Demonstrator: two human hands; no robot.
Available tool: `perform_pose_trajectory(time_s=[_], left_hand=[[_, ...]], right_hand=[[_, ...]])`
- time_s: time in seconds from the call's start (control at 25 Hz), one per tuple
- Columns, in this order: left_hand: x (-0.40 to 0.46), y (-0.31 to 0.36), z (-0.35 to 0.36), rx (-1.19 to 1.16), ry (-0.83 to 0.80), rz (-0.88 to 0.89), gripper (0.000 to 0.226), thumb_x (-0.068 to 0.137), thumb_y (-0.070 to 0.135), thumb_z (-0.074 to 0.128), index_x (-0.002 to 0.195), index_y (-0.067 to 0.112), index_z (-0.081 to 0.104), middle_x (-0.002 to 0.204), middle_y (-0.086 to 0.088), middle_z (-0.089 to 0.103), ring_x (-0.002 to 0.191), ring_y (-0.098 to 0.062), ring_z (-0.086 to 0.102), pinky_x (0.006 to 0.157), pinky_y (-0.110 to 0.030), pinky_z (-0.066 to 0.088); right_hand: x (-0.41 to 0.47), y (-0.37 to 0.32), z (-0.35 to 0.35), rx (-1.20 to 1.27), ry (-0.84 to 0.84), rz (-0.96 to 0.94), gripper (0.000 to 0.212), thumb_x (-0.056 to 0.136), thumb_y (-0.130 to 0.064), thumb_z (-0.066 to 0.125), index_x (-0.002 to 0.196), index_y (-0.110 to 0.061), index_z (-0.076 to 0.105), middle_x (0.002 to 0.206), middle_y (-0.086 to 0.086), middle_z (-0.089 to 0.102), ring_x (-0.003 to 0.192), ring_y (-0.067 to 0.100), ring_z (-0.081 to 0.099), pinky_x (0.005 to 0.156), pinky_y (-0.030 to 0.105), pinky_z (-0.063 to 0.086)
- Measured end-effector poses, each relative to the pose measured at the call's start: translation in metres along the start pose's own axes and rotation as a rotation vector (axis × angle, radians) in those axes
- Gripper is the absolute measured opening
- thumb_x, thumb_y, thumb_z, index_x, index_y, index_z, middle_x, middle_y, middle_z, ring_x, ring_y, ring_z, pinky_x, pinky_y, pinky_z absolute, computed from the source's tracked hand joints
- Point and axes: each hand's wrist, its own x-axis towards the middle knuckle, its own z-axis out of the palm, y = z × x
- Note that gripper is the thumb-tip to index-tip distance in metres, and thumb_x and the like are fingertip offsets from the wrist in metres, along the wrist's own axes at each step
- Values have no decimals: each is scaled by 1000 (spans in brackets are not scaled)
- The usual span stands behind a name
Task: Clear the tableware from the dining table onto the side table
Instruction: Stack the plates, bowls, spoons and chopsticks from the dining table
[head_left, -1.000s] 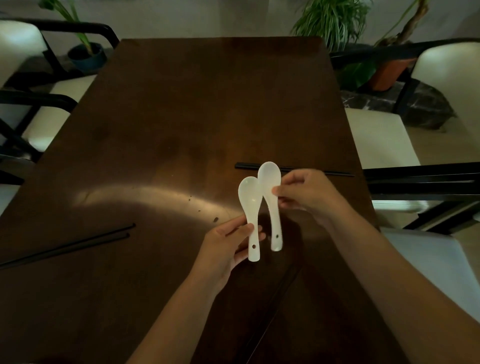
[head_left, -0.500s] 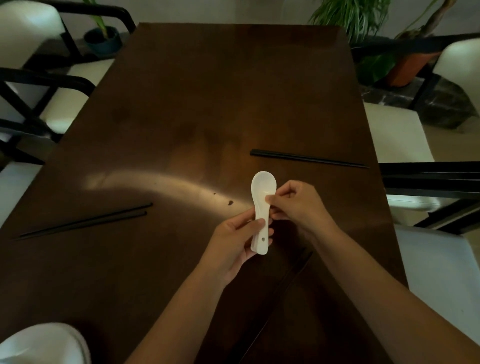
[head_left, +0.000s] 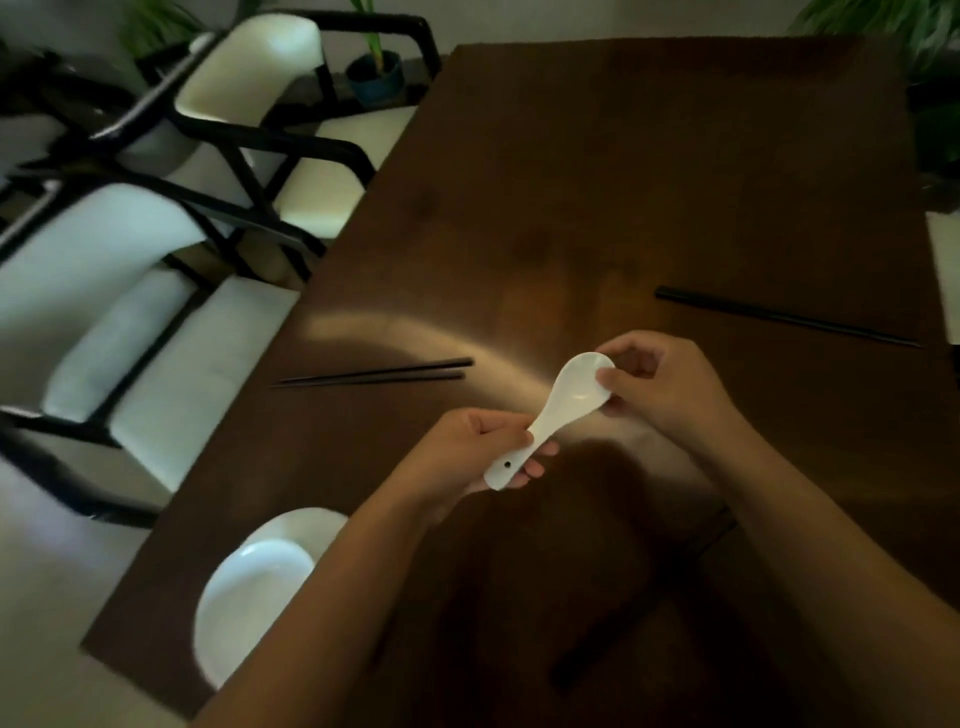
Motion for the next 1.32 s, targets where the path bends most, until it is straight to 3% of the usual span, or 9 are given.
perform_pose_trajectory(time_s=[0.16, 0.28, 0.4, 0.6, 0.84, 0.92, 1.04, 1.12, 1.32], left_hand=[[-56, -1, -56, 99, 128, 23, 17, 86, 12, 59, 95, 20, 72, 90, -1, 76, 81, -15, 71, 67, -21, 56], [-99, -15, -97, 13, 230, 26, 17, 84, 3, 61, 91, 14, 72, 83, -7, 76, 80, -19, 72, 64, -23, 56], [-138, -38, -142, -99, 342, 47, 17, 81, 0, 64, 89, 12, 73, 91, -13, 73, 85, -26, 71, 66, -24, 57], [-176, -86, -197, -117, 514, 24, 13, 80, 1, 65, 88, 11, 70, 97, -17, 70, 85, -24, 71, 71, -24, 58], [-190, -121, -227, -20, 520, 67, 18, 77, -1, 67, 80, 16, 70, 92, -15, 68, 87, -26, 69, 69, -25, 57], [-188, -125, -229, 19, 496, 54, 15, 77, 0, 68, 82, 14, 69, 94, -16, 67, 87, -27, 69, 73, -28, 58], [-186, -124, -232, 73, 471, 36, 13, 77, 1, 68, 88, 9, 69, 90, -13, 66, 83, -23, 69, 67, -22, 58], [-185, -122, -234, 59, 451, 30, 13, 78, 0, 68, 89, 6, 68, 87, -10, 65, 78, -20, 68, 61, -18, 57], [-182, -119, -236, 126, 385, 17, 10, 80, 4, 67, 88, 10, 67, 85, -6, 66, 77, -18, 69, 64, -21, 58]], right_hand=[[-30, -34, 59, 149, 29, 120, 15, 84, -7, 63, 95, -17, 60, 93, 0, 61, 77, 9, 61, 52, 17, 56], [-61, -53, 103, 309, 93, 256, 16, 85, -3, 61, 95, -15, 59, 87, -3, 58, 74, 8, 60, 46, 12, 53], [-97, -68, 158, 427, 72, 387, 17, 85, 0, 58, 87, -17, 55, 86, -2, 56, 80, 15, 63, 50, 17, 55], [-132, -74, 238, 85, -18, 390, 20, 80, -7, 66, 81, -22, 53, 86, 2, 61, 76, 20, 67, 74, 39, 59], [-151, -75, 284, -374, -63, 277, 3, 82, -13, 61, 85, -14, 62, 89, 7, 69, 80, 19, 65, 78, 31, 55], [-156, -76, 290, -483, -35, 215, 14, 84, -12, 58, 97, -12, 64, 97, 8, 68, 86, 22, 64, 78, 30, 52], [-158, -78, 297, -607, -40, 161, 23, 88, -11, 51, 109, -11, 62, 106, 10, 67, 94, 24, 63, 80, 30, 51], [-157, -79, 300, -663, -51, 167, 25, 90, -10, 48, 111, -11, 63, 108, 10, 67, 96, 25, 63, 83, 31, 51], [-156, -79, 303, -734, -75, 178, 25, 91, -10, 48, 111, -10, 62, 109, 11, 66, 96, 24, 63, 83, 32, 51]])
